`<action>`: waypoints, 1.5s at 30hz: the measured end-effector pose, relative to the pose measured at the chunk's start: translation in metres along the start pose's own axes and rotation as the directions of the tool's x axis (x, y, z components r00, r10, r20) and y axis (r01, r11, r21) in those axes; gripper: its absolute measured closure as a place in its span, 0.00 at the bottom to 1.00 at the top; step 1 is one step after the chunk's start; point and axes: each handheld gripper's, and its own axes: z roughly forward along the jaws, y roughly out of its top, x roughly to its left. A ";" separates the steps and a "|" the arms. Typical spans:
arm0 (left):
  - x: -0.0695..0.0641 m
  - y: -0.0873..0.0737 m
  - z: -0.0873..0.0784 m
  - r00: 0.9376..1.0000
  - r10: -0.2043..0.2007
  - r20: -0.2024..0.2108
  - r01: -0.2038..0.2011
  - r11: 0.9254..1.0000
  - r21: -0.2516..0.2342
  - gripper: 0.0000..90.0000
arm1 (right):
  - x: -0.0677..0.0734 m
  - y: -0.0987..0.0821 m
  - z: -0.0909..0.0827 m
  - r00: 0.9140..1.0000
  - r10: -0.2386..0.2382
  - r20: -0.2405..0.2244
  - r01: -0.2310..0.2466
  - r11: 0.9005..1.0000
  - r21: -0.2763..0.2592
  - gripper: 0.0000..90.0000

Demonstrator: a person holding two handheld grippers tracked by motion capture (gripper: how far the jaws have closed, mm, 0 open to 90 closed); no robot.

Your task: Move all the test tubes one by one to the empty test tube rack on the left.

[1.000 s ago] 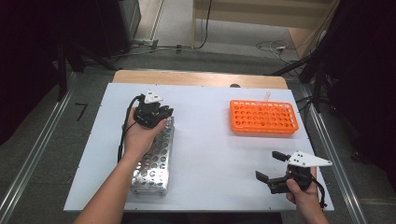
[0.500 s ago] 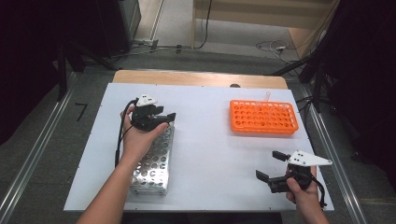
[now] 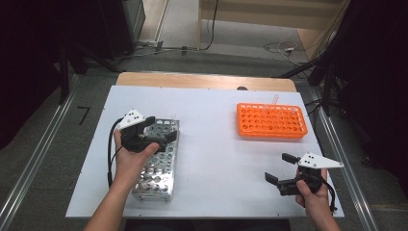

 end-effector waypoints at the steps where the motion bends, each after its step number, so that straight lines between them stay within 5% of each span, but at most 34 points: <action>1: -0.002 -0.002 -0.003 1.000 0.006 0.000 -0.006 1.000 -0.002 0.00 | -0.001 0.001 -0.001 1.000 0.003 0.001 -0.003 1.000 -0.003 0.00; 14: -0.029 -0.021 -0.029 0.999 0.039 0.030 -0.038 0.998 -0.051 0.00 | -0.020 0.009 -0.004 0.999 0.036 0.041 -0.034 0.999 -0.033 0.00; 27: -0.026 -0.034 -0.033 0.999 0.015 0.035 -0.013 0.998 -0.058 0.00 | -0.057 0.030 0.000 0.991 0.054 0.125 -0.048 0.998 -0.046 0.00; 35: -0.025 -0.035 -0.033 0.999 0.011 0.033 -0.009 0.998 -0.058 0.00 | -0.091 0.043 0.005 0.974 0.120 0.191 -0.109 0.992 -0.069 0.00; 39: -0.024 -0.035 -0.034 1.000 0.005 0.029 -0.003 0.998 -0.057 0.00 | -0.104 0.049 0.012 0.967 0.142 0.212 -0.130 0.989 -0.070 0.05; 45: -0.025 -0.035 -0.035 0.999 0.006 0.035 -0.003 0.998 -0.062 0.00 | -0.121 0.056 0.023 0.944 0.162 0.289 -0.156 0.987 -0.045 0.21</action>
